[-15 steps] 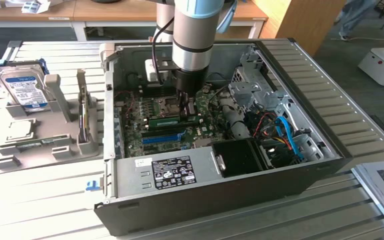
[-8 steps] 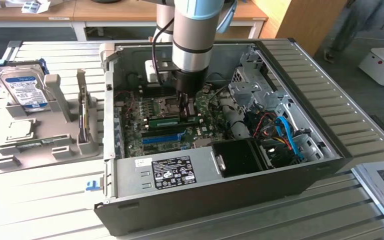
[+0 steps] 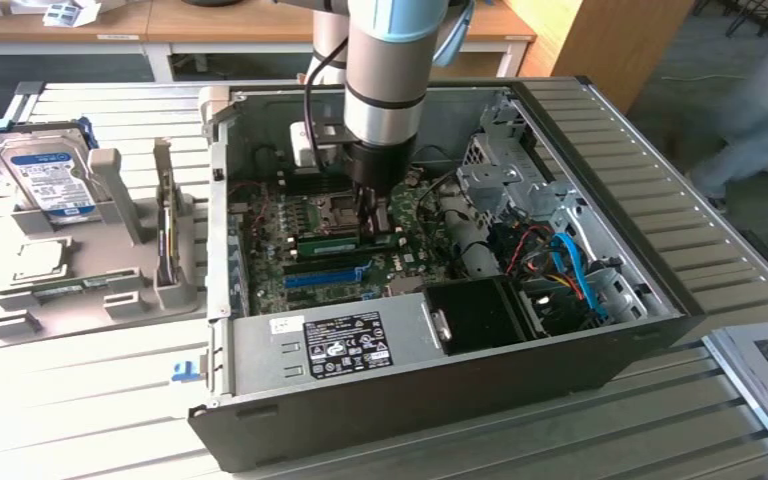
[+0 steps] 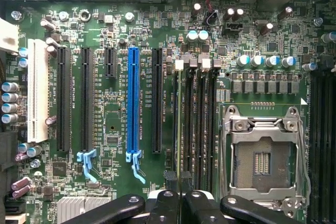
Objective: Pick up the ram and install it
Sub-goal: 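Insert the ram into the slot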
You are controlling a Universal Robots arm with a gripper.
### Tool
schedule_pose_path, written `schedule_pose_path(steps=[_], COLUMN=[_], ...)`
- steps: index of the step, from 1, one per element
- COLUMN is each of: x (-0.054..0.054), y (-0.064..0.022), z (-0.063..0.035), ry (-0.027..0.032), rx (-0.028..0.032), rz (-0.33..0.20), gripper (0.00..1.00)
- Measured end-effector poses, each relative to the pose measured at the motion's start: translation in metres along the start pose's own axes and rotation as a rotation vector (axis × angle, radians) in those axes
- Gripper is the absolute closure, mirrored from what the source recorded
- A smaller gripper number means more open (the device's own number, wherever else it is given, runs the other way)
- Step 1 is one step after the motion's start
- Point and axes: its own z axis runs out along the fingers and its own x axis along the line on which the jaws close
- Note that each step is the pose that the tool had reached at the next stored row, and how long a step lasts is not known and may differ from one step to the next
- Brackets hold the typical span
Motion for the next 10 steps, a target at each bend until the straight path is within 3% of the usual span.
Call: schedule_pose_path(steps=[10], x=[0.0], y=[0.0], z=[0.0014], ry=[0.0001], rx=[-0.0001], rz=[0.0], gripper=[0.88])
